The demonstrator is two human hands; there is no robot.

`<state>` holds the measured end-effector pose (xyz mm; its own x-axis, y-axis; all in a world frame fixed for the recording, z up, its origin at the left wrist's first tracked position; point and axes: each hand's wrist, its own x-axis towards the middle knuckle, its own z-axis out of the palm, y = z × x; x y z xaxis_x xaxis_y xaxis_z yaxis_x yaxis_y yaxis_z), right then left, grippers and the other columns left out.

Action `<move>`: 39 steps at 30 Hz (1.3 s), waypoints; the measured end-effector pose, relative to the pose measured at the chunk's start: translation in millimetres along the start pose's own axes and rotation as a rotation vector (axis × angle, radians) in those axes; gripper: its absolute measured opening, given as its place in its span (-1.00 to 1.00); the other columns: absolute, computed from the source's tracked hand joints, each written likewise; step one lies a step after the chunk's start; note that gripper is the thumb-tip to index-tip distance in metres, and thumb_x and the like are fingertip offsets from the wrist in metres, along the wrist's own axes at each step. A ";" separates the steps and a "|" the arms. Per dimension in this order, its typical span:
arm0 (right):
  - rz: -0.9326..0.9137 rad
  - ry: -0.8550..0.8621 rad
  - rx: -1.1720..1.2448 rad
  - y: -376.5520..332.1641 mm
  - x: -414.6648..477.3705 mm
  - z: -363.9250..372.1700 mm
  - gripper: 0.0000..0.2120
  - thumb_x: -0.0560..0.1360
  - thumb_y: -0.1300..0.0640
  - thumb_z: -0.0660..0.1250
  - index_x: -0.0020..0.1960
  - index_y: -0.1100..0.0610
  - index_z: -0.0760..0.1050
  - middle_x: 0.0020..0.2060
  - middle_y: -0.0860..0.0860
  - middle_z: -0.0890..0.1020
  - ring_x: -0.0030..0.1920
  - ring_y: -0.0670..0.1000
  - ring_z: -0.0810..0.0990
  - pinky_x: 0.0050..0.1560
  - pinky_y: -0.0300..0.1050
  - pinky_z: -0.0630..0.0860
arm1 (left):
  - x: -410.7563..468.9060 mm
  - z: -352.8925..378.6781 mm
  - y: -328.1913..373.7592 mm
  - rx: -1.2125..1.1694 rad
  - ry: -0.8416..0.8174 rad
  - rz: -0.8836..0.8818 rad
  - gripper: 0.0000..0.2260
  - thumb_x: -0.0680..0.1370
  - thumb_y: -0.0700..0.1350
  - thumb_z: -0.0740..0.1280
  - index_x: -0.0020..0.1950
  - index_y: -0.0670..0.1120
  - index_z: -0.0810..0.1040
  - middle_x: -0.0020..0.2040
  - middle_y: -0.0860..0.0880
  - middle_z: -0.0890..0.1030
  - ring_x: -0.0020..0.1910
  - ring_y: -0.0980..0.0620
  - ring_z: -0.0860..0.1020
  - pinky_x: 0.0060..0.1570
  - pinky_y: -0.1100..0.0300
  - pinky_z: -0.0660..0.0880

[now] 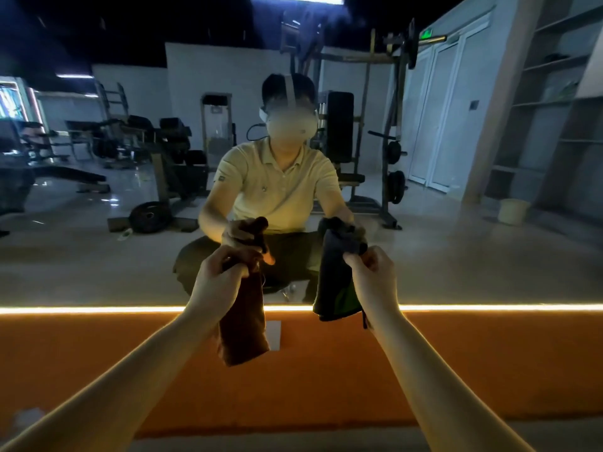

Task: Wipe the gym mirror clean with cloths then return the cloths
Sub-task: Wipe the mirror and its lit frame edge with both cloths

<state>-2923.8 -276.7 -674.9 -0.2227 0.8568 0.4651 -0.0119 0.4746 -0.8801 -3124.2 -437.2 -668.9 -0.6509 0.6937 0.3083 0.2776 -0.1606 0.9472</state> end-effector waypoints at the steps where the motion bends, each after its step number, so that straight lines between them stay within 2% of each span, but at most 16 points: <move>1: 0.012 -0.038 -0.003 -2.4 0.1 -1.5 -0.92 0.58 0.17 0.40 -0.02 0.07 0.50 -0.20 -0.01 0.62 -0.22 -0.23 0.61 -0.25 -0.37 0.46 | 0.8 -3.4 5.3 0.017 -0.004 -0.022 -0.80 0.60 -0.30 0.31 0.08 -0.03 0.62 -0.20 -0.02 0.72 -0.22 0.01 0.72 -0.31 0.21 0.62; 4: -0.012 -0.143 -0.058 -6.9 0.1 -4.1 -0.89 0.60 0.12 0.40 0.10 0.10 0.53 -0.01 0.04 0.66 -0.01 0.00 0.65 -0.01 -0.06 0.58 | 6.2 -15.4 18.2 0.102 -0.014 -0.049 -0.77 0.60 -0.28 0.34 0.10 0.05 0.58 -0.20 -0.05 0.71 -0.27 0.11 0.71 -0.45 0.34 0.55; 6: -0.085 -0.068 -0.264 -4.4 -0.7 -1.0 -0.81 0.59 0.03 0.43 0.03 0.13 0.50 0.04 0.06 0.61 0.03 0.05 0.61 0.07 0.05 0.60 | 11.7 -26.6 22.3 0.226 0.015 -0.021 -0.77 0.61 -0.23 0.36 0.10 0.12 0.55 -0.12 -0.04 0.69 -0.28 0.14 0.70 -0.44 0.29 0.54; 8: -0.189 0.131 -0.545 -2.4 -2.5 3.9 -0.78 0.58 -0.05 0.43 0.01 0.08 0.48 0.03 0.01 0.52 0.05 0.03 0.53 0.10 0.05 0.56 | 14.4 -37.8 22.2 0.356 0.045 0.046 -0.75 0.61 -0.21 0.38 0.09 0.17 0.52 -0.07 0.00 0.66 -0.27 0.10 0.68 -0.34 0.28 0.51; 9: -0.232 0.203 -0.600 -3.0 -2.1 6.7 -0.79 0.58 -0.05 0.43 0.02 0.06 0.48 0.00 -0.02 0.49 0.03 0.03 0.53 0.07 0.06 0.57 | 14.2 -44.1 20.2 0.411 0.066 0.083 -0.74 0.60 -0.20 0.39 0.08 0.18 0.50 -0.08 0.02 0.65 -0.27 0.11 0.67 -0.32 0.30 0.48; 13: -0.153 0.308 -0.563 0.3 5.3 24.4 -0.79 0.59 -0.01 0.44 0.02 0.09 0.47 -0.18 -0.04 0.56 -0.15 0.08 0.65 -0.11 0.08 0.61 | 13.5 -78.7 1.9 0.521 0.119 0.147 -0.76 0.61 -0.20 0.38 0.10 0.14 0.48 -0.13 0.06 0.63 -0.28 0.14 0.63 -0.32 0.34 0.45; 17: -0.209 0.437 -0.548 4.2 3.0 52.1 -0.81 0.61 0.06 0.40 -0.09 0.16 0.51 -0.30 0.01 0.58 -0.31 0.06 0.59 -0.23 -0.11 0.44 | 16.0 -119.9 -16.6 0.577 0.223 0.262 -0.75 0.62 -0.25 0.34 0.17 0.08 0.47 -0.08 0.06 0.61 -0.19 0.10 0.62 -0.27 0.24 0.47; 19: -0.297 0.423 -0.525 0.6 -3.6 72.1 -0.80 0.61 0.07 0.36 -0.11 0.17 0.54 -0.31 0.02 0.60 -0.35 0.01 0.55 -0.29 -0.16 0.41 | 18.3 -138.4 -26.7 0.588 0.267 0.318 -0.73 0.62 -0.27 0.32 0.24 0.03 0.48 0.02 0.02 0.62 -0.12 0.08 0.62 -0.21 0.20 0.50; 22: -0.398 0.370 -0.519 -9.8 -15.0 109.0 -0.84 0.62 0.13 0.34 -0.12 0.15 0.55 -0.30 -0.02 0.58 -0.33 -0.02 0.57 -0.31 -0.15 0.49 | 27.9 -157.8 -31.8 0.608 0.305 0.330 -0.71 0.62 -0.26 0.31 0.32 -0.04 0.48 0.17 -0.06 0.61 0.06 -0.05 0.63 0.00 -0.05 0.61; 24: -0.444 0.259 -0.518 -16.0 -29.5 140.3 -0.86 0.63 0.11 0.33 -0.08 0.12 0.56 -0.28 -0.04 0.59 -0.30 -0.05 0.59 -0.26 -0.12 0.57 | 33.6 -164.0 -30.7 0.618 0.305 0.381 -0.72 0.62 -0.26 0.31 0.32 -0.08 0.48 0.22 -0.09 0.59 0.15 -0.09 0.61 0.10 -0.12 0.60; 27: -0.397 -0.065 -0.579 -17.6 -55.1 184.5 -0.80 0.66 0.02 0.33 -0.08 0.09 0.60 -0.29 -0.01 0.64 -0.27 0.02 0.65 -0.21 0.05 0.62 | 38.2 -164.0 -32.5 0.634 0.312 0.484 -0.72 0.61 -0.30 0.31 0.30 -0.12 0.49 0.22 -0.10 0.56 0.14 -0.09 0.57 0.03 -0.06 0.57; 29: -0.361 -0.149 -0.624 -17.2 -58.2 187.9 -0.74 0.66 -0.07 0.33 -0.13 0.05 0.60 -0.30 -0.02 0.65 -0.28 0.02 0.66 -0.22 0.06 0.63 | 41.1 -162.0 -36.1 0.624 0.316 0.512 -0.70 0.59 -0.33 0.33 0.30 -0.13 0.49 0.22 -0.12 0.54 0.10 -0.09 0.56 -0.03 -0.03 0.54; 31: -0.288 -0.093 -0.636 -16.2 -45.9 165.6 -0.65 0.61 -0.25 0.28 -0.19 -0.02 0.54 -0.36 -0.09 0.60 -0.35 -0.07 0.62 -0.32 -0.07 0.59 | 44.3 -161.2 -39.5 0.624 0.307 0.559 -0.69 0.58 -0.34 0.35 0.30 -0.12 0.48 0.23 -0.14 0.54 0.07 -0.05 0.54 -0.06 -0.03 0.54; 33: -0.209 -0.009 -0.697 -18.0 -28.5 127.2 -0.53 0.51 -0.38 0.22 -0.20 0.01 0.53 -0.38 -0.09 0.59 -0.39 -0.10 0.61 -0.41 -0.18 0.51 | 48.5 -161.9 -43.2 0.633 0.301 0.632 -0.68 0.58 -0.35 0.36 0.29 -0.12 0.47 0.23 -0.15 0.53 0.05 -0.02 0.52 -0.10 0.00 0.53; 36: -0.130 0.111 -0.879 -24.3 -9.4 72.4 -0.52 0.51 -0.35 0.34 -0.27 0.06 0.51 -0.45 -0.06 0.54 -0.46 -0.04 0.56 -0.46 -0.20 0.37 | 53.0 -161.3 -47.4 0.635 0.295 0.671 -0.67 0.58 -0.34 0.36 0.32 -0.15 0.47 0.23 -0.15 0.52 0.05 -0.02 0.51 -0.11 0.00 0.53; 39: -0.225 0.248 -1.047 -35.5 -10.8 62.1 -0.56 0.50 -0.29 0.36 -0.34 -0.05 0.30 -0.51 -0.11 0.41 -0.53 -0.10 0.41 -0.48 -0.21 0.29 | 56.0 -160.7 -51.4 0.698 0.276 0.773 -0.72 0.59 -0.35 0.38 0.29 -0.21 0.50 0.21 -0.17 0.52 0.06 -0.09 0.54 -0.07 0.04 0.50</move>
<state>-2981.5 -315.4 -654.6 -0.1151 0.6905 0.7141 0.8314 0.4603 -0.3111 -3288.5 -502.9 -686.2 -0.2391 0.3796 0.8937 0.9670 0.0094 0.2548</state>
